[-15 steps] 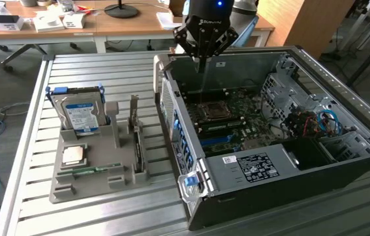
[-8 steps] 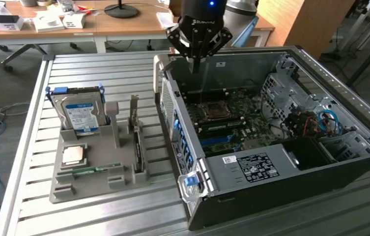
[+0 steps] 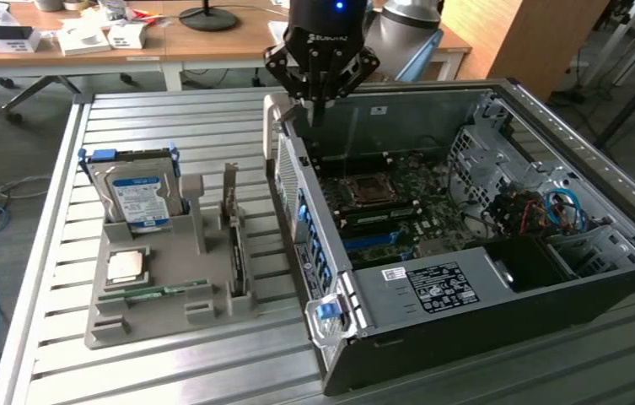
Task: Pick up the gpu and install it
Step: 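Reach for the gpu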
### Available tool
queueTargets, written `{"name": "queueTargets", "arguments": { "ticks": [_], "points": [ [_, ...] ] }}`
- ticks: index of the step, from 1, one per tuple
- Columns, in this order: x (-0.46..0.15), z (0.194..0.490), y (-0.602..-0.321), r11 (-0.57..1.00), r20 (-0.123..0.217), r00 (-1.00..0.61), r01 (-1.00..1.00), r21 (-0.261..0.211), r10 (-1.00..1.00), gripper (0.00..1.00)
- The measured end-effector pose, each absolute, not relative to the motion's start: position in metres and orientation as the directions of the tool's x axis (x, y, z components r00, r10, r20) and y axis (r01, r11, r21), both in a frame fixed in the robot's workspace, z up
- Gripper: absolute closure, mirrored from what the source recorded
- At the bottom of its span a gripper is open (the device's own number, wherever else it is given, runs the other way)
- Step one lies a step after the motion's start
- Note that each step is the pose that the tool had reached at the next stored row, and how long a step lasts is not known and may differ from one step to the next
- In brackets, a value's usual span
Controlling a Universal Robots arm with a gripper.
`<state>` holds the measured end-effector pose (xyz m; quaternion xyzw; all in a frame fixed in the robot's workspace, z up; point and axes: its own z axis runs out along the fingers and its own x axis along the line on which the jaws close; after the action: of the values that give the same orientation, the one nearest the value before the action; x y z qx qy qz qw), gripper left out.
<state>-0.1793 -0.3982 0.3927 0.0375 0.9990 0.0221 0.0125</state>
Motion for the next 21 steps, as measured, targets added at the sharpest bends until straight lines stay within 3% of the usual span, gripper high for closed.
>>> {"name": "queueTargets", "arguments": {
  "ticks": [21],
  "points": [
    [-0.242, 0.392, -0.397, 0.996, -0.023, -0.997, 0.074, 0.045, 0.075, 0.89]
  ]
}}
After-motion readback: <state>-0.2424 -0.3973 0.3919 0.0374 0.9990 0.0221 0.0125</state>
